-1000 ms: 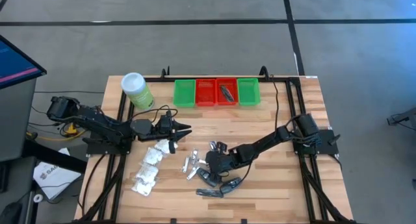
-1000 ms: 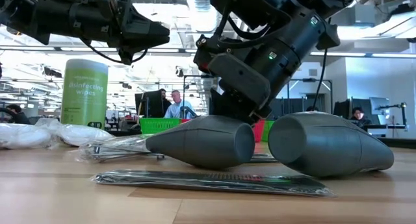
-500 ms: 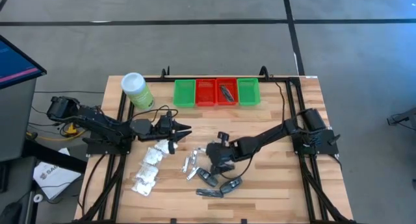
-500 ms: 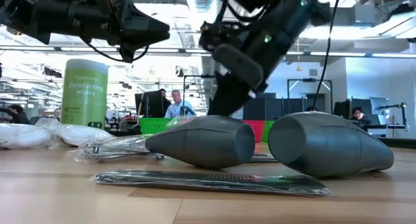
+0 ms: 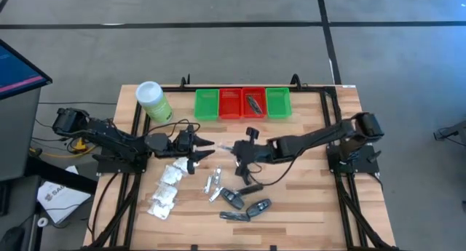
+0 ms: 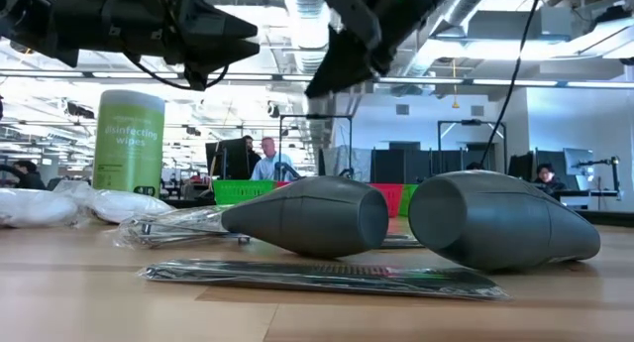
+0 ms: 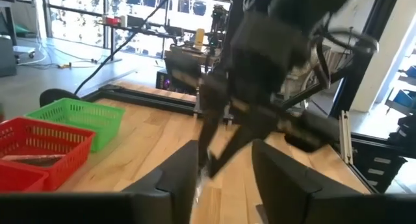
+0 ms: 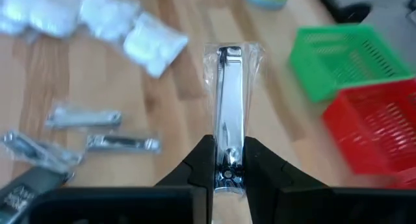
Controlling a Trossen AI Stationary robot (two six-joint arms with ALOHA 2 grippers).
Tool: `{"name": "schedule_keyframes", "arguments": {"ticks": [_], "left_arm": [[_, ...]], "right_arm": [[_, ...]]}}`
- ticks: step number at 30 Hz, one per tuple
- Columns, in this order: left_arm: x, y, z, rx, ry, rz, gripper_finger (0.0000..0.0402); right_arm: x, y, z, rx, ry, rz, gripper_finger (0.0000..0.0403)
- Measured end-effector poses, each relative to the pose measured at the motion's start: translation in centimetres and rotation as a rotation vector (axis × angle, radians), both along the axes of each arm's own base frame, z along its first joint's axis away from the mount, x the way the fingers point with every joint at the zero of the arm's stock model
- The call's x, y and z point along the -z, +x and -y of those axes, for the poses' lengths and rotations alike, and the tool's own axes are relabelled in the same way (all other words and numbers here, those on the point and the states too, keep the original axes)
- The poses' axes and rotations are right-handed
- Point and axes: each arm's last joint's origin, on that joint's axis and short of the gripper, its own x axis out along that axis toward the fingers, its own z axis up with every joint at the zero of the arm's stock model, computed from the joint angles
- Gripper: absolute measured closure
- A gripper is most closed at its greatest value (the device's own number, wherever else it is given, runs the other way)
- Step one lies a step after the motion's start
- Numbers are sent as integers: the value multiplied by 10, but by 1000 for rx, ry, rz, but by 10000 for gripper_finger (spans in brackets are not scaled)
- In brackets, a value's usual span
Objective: Pick & Place Travel size toiletries
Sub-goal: Put the silver nail cutter into the left green bin
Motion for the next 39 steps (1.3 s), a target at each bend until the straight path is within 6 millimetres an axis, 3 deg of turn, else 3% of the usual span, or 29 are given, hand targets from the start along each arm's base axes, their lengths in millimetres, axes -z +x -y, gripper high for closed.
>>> {"name": "schedule_keyframes", "arguments": {"ticks": [10,20,30,39], "left_arm": [[-4,0,-1,-34,23,33,196],[-6,0,-2,-70,42,52,199],[-6,0,-2,-68,43,49,204],[-10,0,-7,-97,35,94,204]], "right_arm": [[-29,-4,8,-16,-52,120,357],[-33,-2,8,-21,-70,157,357],[-44,3,21,16,-97,209,357],[-51,10,13,-77,-65,256,357]]}}
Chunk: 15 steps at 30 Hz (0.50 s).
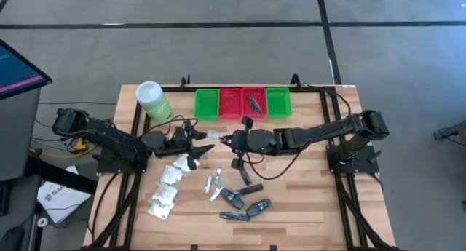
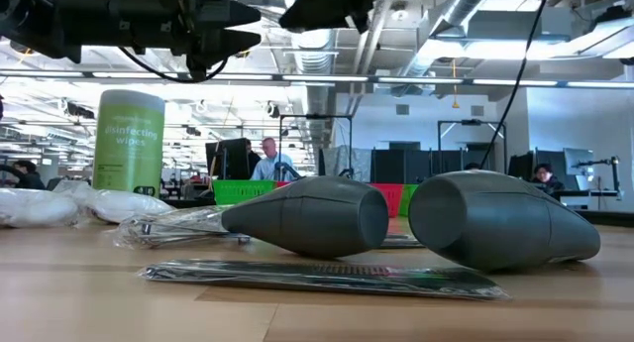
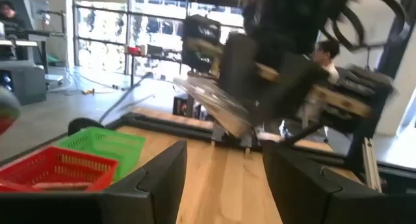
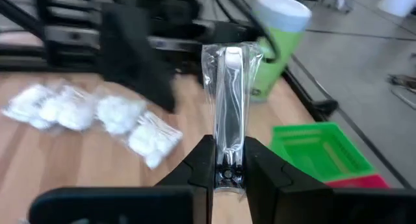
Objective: Pick & Place Travel size toiletries
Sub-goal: Put the silver nail cutter into the left green bin
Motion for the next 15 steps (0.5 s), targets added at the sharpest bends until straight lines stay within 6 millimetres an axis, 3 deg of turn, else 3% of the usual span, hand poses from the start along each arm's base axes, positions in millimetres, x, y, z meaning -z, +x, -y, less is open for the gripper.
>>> {"name": "schedule_keyframes", "arguments": {"ticks": [15], "left_arm": [[-9,0,-6,37,25,91,213]], "right_arm": [[-1,1,0,-2,-3,20,357]]}}
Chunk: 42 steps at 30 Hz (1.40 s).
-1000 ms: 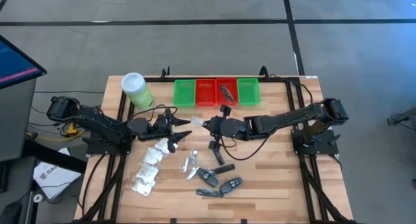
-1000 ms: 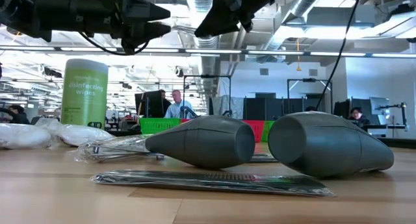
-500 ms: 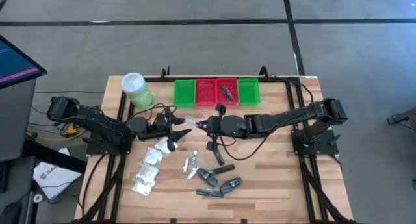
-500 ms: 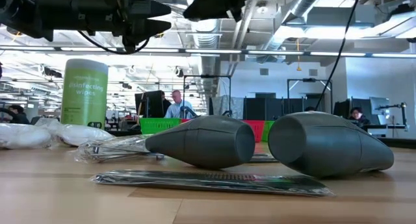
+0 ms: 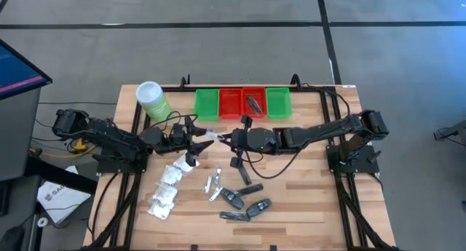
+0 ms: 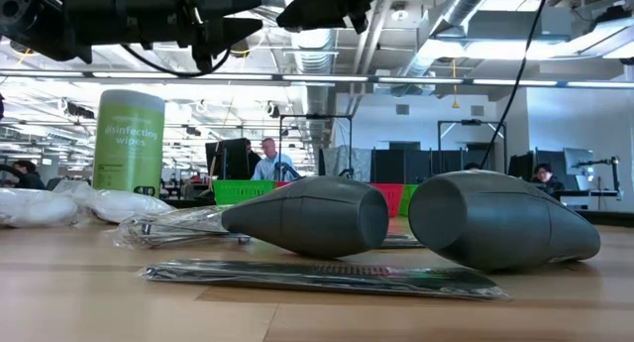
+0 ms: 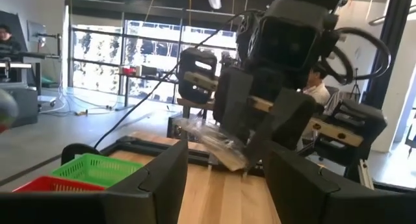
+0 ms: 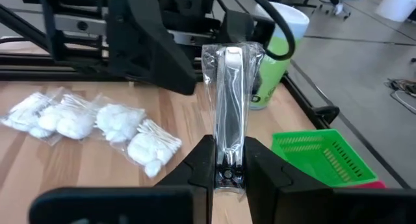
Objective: Pick & Place Travel size toiletries
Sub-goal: Put the silver nail cutter into the left green bin
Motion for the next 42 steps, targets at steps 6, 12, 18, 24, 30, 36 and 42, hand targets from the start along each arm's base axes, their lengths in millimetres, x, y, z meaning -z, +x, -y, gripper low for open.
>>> {"name": "schedule_keyframes", "arguments": {"ticks": [6,12,18,24,30,36,42], "left_arm": [[0,2,1,18,2,22,215],[-1,21,1,15,36,-3,215],[1,32,3,22,62,-19,218],[-1,31,3,57,70,-12,277],[-4,29,4,79,79,0,359],[-3,29,4,76,97,-5,360],[-4,29,4,64,105,-5,360]], "right_arm": [[-2,1,0,-2,-3,16,357],[-2,1,-1,-5,-4,16,357],[-1,0,-3,-10,-6,6,357],[0,-1,-3,-11,-2,-2,357],[0,-1,-4,-25,-2,-7,357],[1,-1,-4,-24,-2,-8,351],[1,0,-3,-24,5,-7,316]]}}
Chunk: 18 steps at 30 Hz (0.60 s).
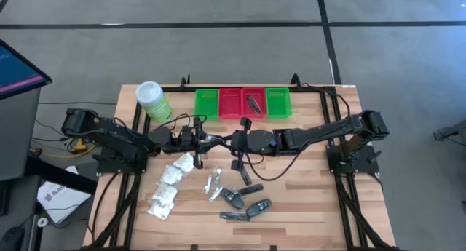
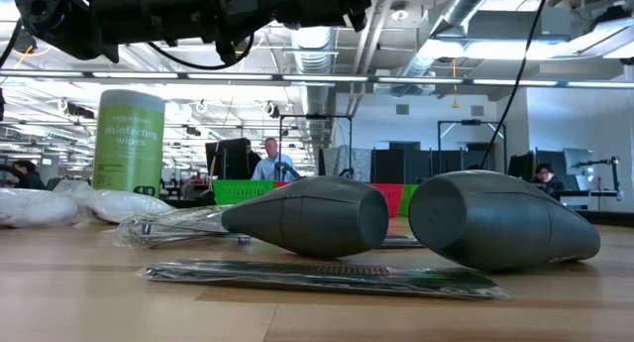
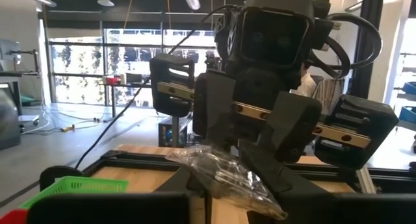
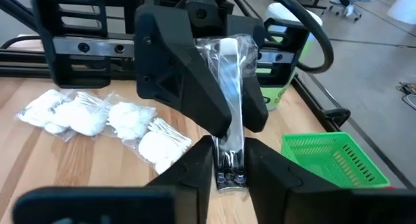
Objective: Pick & Place Travel size toiletries
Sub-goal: Put the silver nail cutter into the left green bin
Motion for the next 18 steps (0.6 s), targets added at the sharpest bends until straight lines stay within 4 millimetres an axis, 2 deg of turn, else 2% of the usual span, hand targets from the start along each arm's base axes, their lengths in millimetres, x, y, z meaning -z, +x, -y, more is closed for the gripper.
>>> {"name": "schedule_keyframes", "arguments": {"ticks": [12,18], "left_arm": [[0,0,0,7,-3,2,360],[0,0,-7,-25,-8,2,360]], "right_arm": [[5,-2,7,24,-4,-59,222],[12,-5,15,68,16,-126,194]]}}
